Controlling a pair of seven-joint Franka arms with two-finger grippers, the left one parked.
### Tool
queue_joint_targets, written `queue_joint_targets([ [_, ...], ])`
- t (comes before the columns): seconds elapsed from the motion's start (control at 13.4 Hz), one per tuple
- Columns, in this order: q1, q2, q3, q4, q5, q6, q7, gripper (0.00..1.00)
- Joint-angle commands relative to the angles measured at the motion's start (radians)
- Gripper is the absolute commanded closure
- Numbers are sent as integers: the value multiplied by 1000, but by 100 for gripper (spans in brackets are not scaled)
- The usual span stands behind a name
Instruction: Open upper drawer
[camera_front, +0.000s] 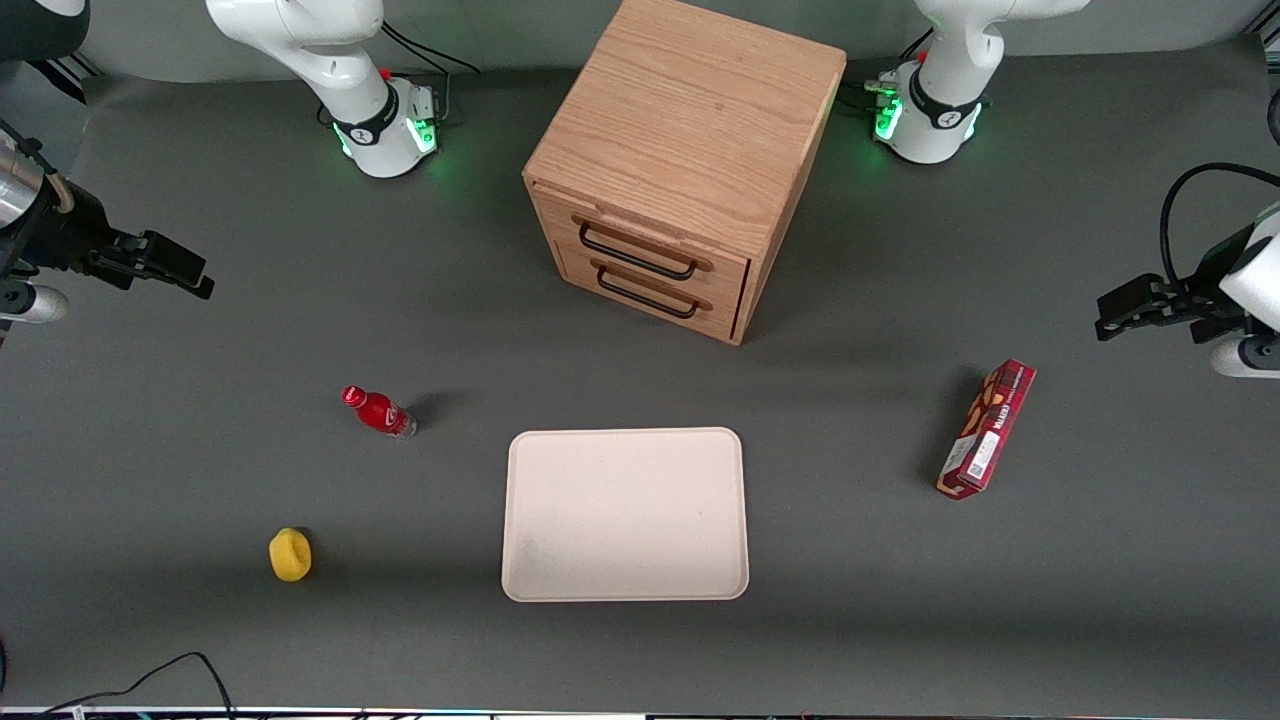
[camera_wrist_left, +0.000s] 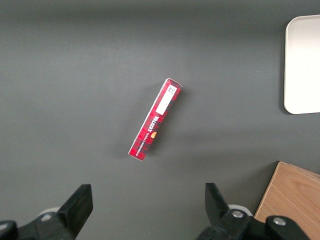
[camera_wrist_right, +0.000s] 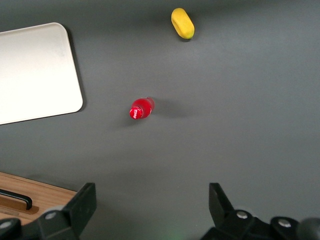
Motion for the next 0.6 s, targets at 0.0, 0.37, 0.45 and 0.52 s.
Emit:
queue_joint_targets([
  [0.0,12,5,-11,16,-3,-16,16,0],
  [0.37,5,31,5,25,12,-6,-7,0],
  [0.45,3,45,42,36,14,-2,-9,0],
  [0.52,3,72,88,59,14,-2,-12,0],
])
